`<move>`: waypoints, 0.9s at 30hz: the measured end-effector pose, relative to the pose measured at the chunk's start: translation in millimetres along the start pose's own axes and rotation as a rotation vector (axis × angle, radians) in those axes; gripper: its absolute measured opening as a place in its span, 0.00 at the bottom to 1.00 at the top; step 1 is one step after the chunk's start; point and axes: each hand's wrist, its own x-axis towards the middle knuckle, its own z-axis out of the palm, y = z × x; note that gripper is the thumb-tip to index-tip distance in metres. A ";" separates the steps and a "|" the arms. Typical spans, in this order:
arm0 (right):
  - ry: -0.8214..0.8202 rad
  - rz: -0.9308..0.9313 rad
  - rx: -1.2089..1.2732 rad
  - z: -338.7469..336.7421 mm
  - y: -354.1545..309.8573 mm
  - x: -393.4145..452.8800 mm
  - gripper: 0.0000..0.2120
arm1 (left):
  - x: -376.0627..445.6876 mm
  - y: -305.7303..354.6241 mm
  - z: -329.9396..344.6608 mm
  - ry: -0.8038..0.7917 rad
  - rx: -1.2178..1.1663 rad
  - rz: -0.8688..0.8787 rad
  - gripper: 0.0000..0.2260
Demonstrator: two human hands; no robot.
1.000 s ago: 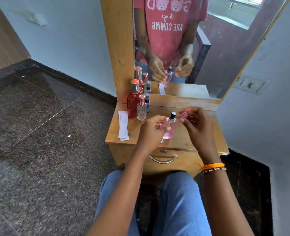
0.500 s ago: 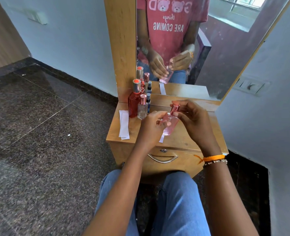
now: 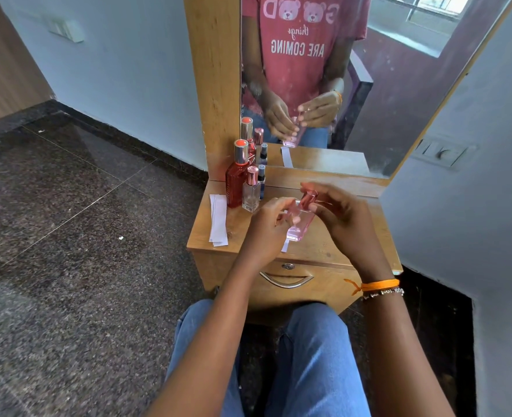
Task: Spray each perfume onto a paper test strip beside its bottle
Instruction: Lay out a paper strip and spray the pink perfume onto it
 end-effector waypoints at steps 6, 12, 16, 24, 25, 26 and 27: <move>0.066 0.033 -0.058 -0.9 1.3 1.0 0.22 | -0.4 0.6 2.7 -0.025 -0.027 -0.030 0.14; -0.074 0.076 -0.059 2.7 13.2 -13.7 0.18 | 0.0 0.6 0.5 -0.014 -0.063 -0.056 0.13; 0.022 0.064 -0.086 7.2 19.0 -14.6 0.16 | -0.7 0.3 0.6 -0.028 -0.049 -0.032 0.13; 0.368 0.099 -0.114 13.5 28.4 -0.6 0.10 | -10.1 -26.1 -2.0 0.142 0.367 -0.004 0.16; 0.400 0.106 -0.105 15.4 29.2 2.3 0.11 | -12.3 -30.6 -0.5 0.131 0.431 -0.019 0.16; 0.431 0.115 -0.094 17.9 29.9 5.3 0.11 | -13.9 -34.2 1.4 0.119 0.476 -0.035 0.16; 0.459 0.122 -0.087 20.9 30.5 8.1 0.11 | -15.3 -36.5 3.7 0.111 0.512 -0.045 0.16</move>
